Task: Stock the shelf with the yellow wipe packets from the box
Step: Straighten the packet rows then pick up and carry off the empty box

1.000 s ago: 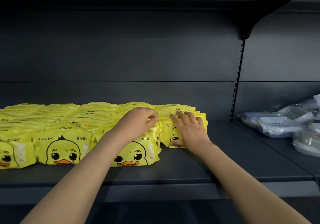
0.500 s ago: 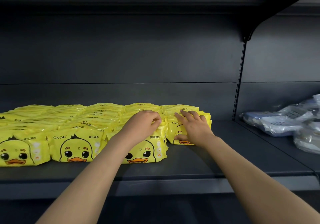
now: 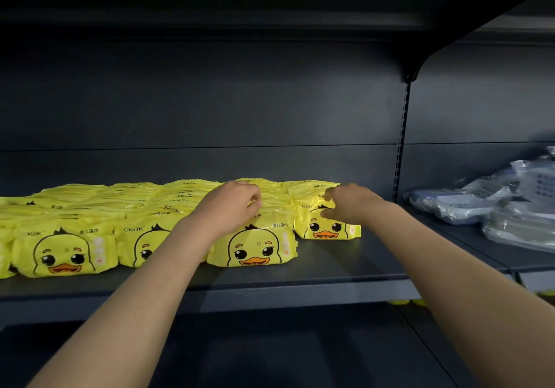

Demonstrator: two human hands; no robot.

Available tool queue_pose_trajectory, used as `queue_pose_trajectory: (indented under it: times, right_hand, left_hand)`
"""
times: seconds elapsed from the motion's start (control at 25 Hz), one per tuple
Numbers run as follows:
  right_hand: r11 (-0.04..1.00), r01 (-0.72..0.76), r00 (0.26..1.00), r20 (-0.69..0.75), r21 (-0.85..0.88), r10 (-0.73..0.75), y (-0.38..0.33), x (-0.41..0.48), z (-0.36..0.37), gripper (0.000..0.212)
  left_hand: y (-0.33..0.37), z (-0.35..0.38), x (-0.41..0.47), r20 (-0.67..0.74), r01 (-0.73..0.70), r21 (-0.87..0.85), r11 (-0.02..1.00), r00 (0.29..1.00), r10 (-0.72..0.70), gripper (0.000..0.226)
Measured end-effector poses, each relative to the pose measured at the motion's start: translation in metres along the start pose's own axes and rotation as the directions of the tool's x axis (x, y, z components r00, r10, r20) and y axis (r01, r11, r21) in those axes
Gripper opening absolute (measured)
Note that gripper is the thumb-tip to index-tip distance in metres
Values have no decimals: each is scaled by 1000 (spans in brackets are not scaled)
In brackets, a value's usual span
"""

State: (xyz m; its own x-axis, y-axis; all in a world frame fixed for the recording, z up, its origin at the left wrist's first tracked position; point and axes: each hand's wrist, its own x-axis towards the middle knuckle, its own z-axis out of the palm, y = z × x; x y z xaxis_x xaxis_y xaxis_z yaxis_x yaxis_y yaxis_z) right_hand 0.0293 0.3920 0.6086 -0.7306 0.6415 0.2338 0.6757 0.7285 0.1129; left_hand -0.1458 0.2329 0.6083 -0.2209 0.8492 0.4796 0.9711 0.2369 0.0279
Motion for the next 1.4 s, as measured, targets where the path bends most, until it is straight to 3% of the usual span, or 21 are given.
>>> queue_pose_trajectory:
  times: [0.2, 0.52, 0.92, 1.4]
  right_hand:
    - [999, 29, 1000, 5, 16, -29, -10, -52, -34, 43]
    - [994, 88, 993, -87, 70, -82, -37, -167, -73, 45]
    - [964, 126, 986, -139, 234, -96, -110, -315, -116, 52]
    - [980, -23, 994, -99, 199, 43, -260, -370, -128, 49]
  left_hand:
    - [6, -38, -39, 67, 20, 108, 994, 997, -28, 31]
    - [34, -114, -161, -1, 149, 170, 974, 988, -151, 29]
    - [55, -187, -311, -7, 175, 101, 979, 985, -175, 26]
    - [-48, -210, -413, -9, 101, 25, 995, 995, -100, 27]
